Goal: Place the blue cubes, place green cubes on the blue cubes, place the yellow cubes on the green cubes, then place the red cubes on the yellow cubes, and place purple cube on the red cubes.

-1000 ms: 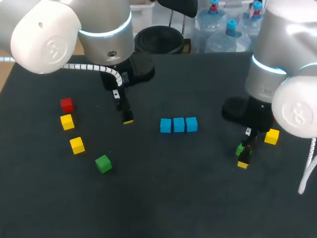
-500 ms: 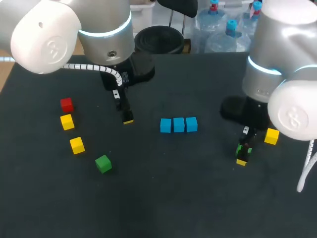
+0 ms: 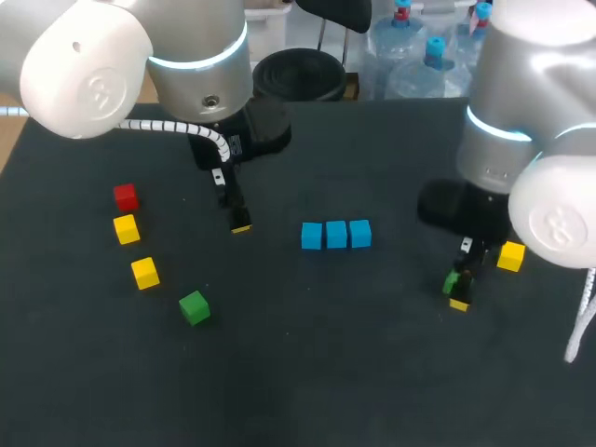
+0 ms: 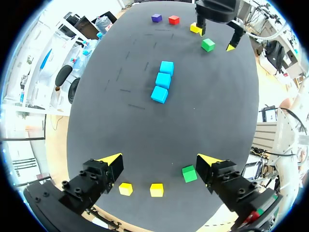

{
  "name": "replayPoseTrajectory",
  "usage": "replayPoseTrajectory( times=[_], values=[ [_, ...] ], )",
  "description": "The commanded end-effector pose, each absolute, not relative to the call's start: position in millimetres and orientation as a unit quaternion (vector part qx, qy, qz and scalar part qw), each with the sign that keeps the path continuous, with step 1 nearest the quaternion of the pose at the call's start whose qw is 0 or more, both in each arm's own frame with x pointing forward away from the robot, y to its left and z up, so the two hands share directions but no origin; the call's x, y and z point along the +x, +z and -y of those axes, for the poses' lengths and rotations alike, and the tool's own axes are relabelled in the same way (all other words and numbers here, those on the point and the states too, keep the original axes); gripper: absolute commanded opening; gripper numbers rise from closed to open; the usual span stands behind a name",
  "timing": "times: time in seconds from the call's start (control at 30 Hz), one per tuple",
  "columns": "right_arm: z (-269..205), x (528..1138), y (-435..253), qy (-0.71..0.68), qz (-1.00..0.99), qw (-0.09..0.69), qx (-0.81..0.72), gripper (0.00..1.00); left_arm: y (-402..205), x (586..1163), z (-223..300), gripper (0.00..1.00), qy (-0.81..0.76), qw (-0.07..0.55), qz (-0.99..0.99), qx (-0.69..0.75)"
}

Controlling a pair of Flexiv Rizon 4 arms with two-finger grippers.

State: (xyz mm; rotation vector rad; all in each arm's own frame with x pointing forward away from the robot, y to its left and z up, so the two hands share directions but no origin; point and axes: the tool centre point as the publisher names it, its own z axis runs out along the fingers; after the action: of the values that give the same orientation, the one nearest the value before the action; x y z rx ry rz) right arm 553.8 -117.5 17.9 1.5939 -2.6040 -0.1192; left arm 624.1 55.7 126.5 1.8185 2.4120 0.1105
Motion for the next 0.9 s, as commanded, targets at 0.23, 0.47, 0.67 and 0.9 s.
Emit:
replayPoseTrajectory(
  times=[0.23, 0.47, 0.67, 0.9],
  values=[
    [119, 559, 5, -0.041, 0.853, 0.041, 0.519, 1.0, 126, 624, -56, 1.0, 0.037, 0.06, -0.797, 0.6],
    [118, 566, 4, -0.03, 0.855, 0.034, 0.517, 0.95, 126, 624, -56, 1.0, 0.037, 0.06, -0.797, 0.6],
    [115, 567, 2, -0.03, 0.854, 0.035, 0.518, 0.42, 126, 624, -56, 1.0, 0.037, 0.06, -0.797, 0.6],
    [114, 568, 2, -0.03, 0.853, 0.036, 0.52, 0.0, 126, 624, -56, 1.0, 0.037, 0.06, -0.797, 0.6]
  ],
)
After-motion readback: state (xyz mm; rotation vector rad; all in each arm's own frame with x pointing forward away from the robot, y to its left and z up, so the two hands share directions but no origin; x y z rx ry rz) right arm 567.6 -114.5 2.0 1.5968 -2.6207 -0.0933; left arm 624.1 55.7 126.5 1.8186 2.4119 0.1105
